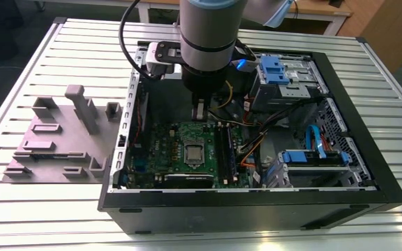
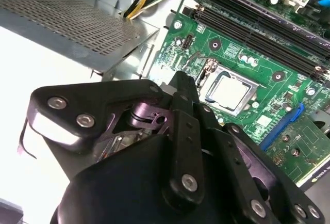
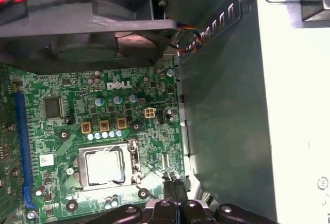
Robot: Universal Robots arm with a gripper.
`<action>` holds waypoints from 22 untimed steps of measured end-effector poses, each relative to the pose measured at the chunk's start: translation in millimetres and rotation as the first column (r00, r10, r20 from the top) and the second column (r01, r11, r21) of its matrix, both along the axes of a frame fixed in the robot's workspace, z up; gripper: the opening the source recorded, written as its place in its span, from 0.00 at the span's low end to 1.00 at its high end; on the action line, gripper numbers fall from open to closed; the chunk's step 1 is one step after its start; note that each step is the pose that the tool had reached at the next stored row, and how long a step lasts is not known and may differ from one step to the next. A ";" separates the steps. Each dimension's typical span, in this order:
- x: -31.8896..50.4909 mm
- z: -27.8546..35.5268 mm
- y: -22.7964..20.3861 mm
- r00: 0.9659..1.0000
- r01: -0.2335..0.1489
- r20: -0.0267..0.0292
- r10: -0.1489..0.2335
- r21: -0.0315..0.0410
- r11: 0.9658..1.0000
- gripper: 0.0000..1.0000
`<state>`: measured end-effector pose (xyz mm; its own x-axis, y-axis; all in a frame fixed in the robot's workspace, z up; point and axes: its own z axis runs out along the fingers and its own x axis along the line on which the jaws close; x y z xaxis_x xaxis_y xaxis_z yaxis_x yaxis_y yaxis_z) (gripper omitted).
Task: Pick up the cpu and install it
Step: 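Install the first cpu locking lever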
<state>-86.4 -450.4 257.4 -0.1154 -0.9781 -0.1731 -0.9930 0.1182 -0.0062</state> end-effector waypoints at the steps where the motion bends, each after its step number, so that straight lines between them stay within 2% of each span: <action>1: 0.1 0.1 0.0 1.000 0.000 0.000 0.000 0.000 1.000 0.10; 3: 0.2 0.6 0.0 1.000 0.000 0.000 0.000 -0.001 1.000 0.10; 6: 0.2 2.3 -0.1 1.000 0.000 0.000 0.000 -0.017 1.000 0.10; 9: 0.4 8.4 -0.1 1.000 0.002 0.000 -0.002 -0.021 1.000 0.10; 13: 2.8 11.1 -0.1 1.000 0.010 0.000 -0.010 -0.035 0.999 0.10; 17: 6.7 10.7 -0.1 1.000 0.028 0.000 -0.028 -0.037 0.999 0.10; 22: 11.6 10.0 -0.2 0.999 0.045 0.000 -0.046 -0.035 0.998 0.10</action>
